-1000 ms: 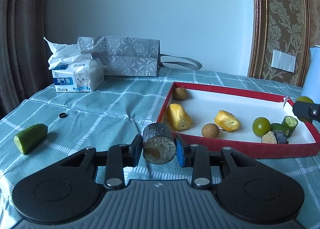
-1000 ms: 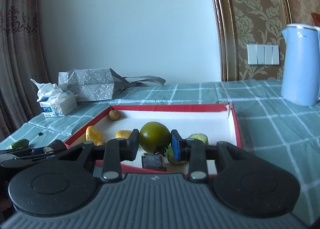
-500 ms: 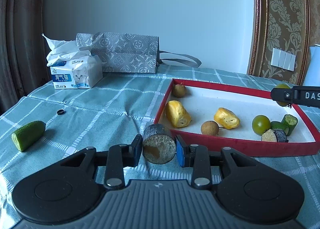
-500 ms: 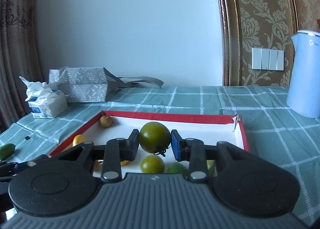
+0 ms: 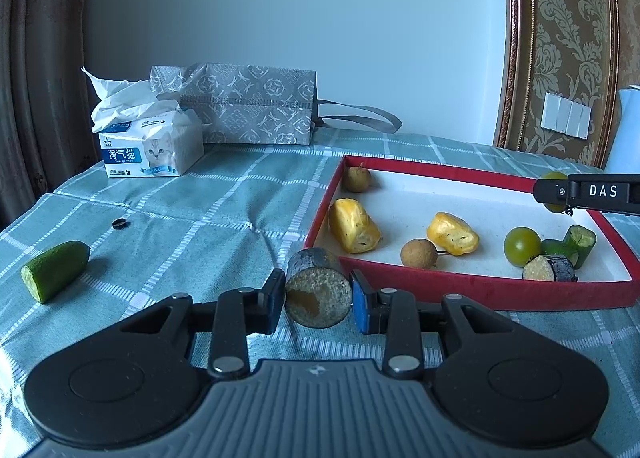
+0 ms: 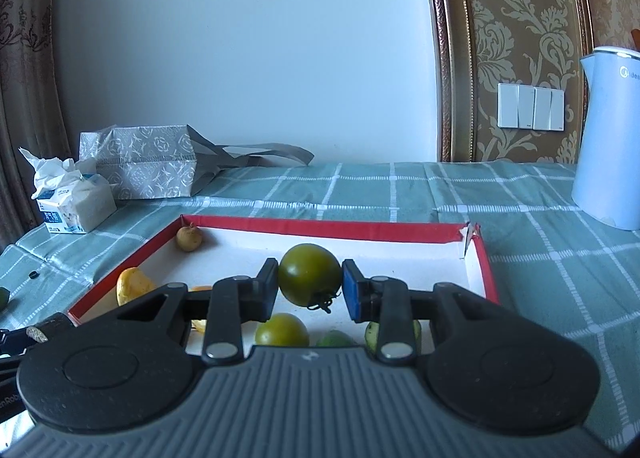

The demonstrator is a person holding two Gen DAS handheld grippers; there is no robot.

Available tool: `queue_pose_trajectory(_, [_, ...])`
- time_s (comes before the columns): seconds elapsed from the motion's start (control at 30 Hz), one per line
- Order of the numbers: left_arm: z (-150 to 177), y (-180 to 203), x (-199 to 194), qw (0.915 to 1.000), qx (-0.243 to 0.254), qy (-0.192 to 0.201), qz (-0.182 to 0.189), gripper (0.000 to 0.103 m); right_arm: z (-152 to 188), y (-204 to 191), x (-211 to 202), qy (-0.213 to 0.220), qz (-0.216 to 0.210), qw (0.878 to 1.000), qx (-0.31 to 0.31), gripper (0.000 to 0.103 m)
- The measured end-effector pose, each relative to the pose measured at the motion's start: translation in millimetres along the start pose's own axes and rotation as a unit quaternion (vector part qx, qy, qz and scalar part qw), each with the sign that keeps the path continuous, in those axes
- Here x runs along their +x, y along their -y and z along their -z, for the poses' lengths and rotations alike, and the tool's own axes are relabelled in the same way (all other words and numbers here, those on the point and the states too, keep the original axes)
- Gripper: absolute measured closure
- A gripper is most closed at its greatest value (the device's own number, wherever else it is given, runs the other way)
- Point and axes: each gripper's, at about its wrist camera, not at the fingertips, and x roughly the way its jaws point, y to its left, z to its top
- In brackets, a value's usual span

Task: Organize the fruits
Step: 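Carry the green fruit into the tray and open the right gripper while the left holds the sugarcane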

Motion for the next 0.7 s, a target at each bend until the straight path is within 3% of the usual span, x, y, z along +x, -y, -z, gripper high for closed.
queue_pose_trajectory(0.6, [1.9,1.8,1.1,1.0000,0.006,0.000,0.002,0.069,3.8,8.9,6.5,-0.012,0.009,1.000,0.010,0.069])
queue_pose_trajectory(0.7, [2.3,2.2,1.3,1.0000,0.009,0.001,0.002,0.069,4.8,9.8,2.9,-0.005,0.018,1.000,0.014,0.039])
